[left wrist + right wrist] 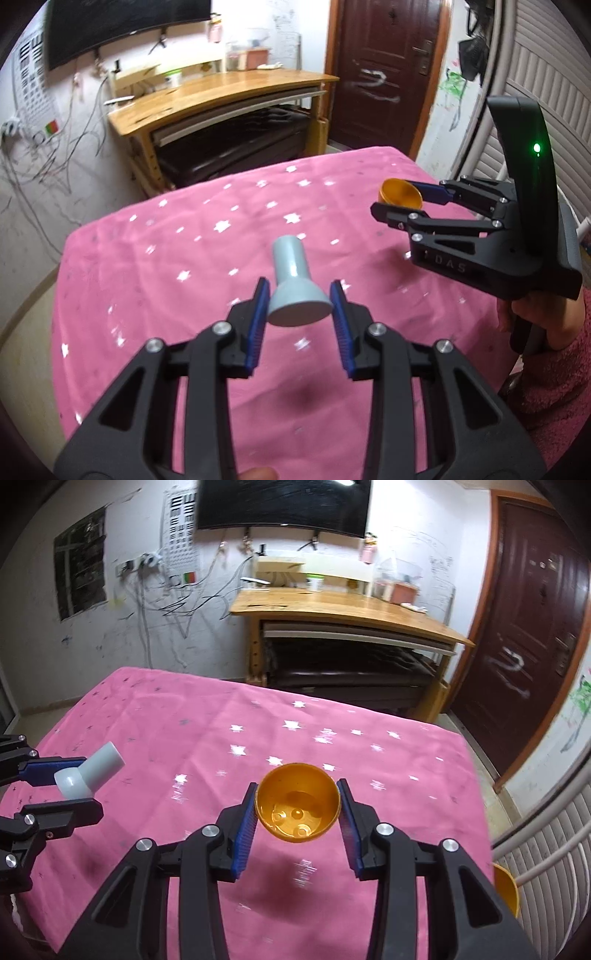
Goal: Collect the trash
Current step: 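Carry both capsule halves over the yellow bin and open both grippers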
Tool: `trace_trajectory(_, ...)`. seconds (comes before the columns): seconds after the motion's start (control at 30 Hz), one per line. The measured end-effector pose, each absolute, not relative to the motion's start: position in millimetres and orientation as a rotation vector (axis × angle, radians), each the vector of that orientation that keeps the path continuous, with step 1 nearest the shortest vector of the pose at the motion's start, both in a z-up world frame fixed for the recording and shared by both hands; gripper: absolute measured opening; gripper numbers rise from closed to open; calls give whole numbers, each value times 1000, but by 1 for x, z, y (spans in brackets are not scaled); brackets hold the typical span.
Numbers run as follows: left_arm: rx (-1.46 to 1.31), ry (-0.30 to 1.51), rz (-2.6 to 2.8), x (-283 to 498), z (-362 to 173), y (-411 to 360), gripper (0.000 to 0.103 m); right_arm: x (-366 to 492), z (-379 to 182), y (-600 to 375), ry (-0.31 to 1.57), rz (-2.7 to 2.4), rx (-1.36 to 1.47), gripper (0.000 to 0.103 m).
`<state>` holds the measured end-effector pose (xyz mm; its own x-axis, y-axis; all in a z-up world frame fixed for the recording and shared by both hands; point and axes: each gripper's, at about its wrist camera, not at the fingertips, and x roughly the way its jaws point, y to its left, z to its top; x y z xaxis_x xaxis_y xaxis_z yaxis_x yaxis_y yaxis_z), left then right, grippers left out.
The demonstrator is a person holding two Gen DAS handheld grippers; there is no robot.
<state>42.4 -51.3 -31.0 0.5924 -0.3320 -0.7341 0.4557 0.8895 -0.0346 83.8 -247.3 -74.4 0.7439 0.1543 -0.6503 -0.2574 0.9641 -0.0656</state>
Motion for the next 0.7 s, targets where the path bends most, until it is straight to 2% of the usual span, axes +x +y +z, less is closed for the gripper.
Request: trace_trajectory(0.7,327,780,-691,50,-13,-226,32,35,-87,-450,658,-79,66,36)
